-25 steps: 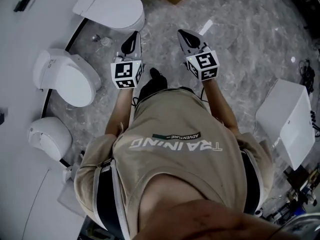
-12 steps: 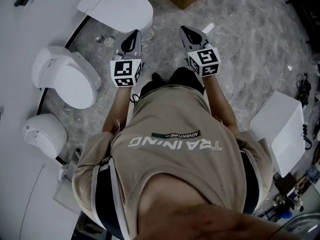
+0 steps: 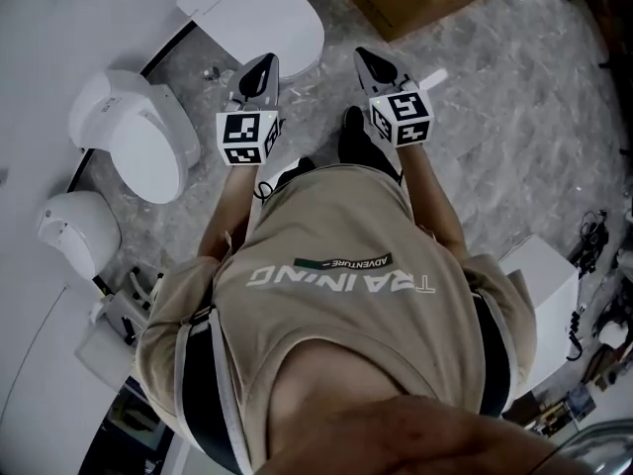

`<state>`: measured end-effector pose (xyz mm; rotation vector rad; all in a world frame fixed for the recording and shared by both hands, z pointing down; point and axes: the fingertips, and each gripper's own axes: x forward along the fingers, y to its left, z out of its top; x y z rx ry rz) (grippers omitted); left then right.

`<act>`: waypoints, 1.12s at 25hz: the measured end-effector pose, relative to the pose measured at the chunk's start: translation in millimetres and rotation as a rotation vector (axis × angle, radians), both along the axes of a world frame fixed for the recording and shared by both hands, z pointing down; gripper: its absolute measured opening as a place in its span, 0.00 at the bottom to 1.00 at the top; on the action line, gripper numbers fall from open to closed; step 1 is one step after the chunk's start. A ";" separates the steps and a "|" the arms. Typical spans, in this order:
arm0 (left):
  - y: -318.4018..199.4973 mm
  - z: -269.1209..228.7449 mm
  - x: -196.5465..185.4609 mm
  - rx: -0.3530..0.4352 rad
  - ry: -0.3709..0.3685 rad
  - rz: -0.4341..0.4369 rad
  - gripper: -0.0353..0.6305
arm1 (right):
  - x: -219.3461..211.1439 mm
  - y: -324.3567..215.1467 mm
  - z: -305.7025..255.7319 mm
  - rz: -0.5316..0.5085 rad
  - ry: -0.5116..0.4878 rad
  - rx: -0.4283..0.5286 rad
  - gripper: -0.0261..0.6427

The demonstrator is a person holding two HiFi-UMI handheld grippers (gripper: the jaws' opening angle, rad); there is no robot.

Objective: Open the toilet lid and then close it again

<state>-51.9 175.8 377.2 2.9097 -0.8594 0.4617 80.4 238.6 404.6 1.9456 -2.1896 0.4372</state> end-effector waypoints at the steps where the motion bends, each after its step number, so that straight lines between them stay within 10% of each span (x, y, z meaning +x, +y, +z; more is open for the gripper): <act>1: -10.2 0.2 5.4 -0.011 0.002 -0.021 0.06 | 6.4 -12.5 -0.3 -0.026 0.003 0.003 0.06; 12: -65.3 -6.2 43.9 -0.024 -0.003 -0.273 0.06 | 66.1 -91.7 12.5 -0.245 -0.031 0.003 0.06; 28: -98.2 31.9 -6.3 -0.084 -0.044 -0.419 0.06 | 24.1 -142.2 53.1 -0.400 -0.039 -0.103 0.06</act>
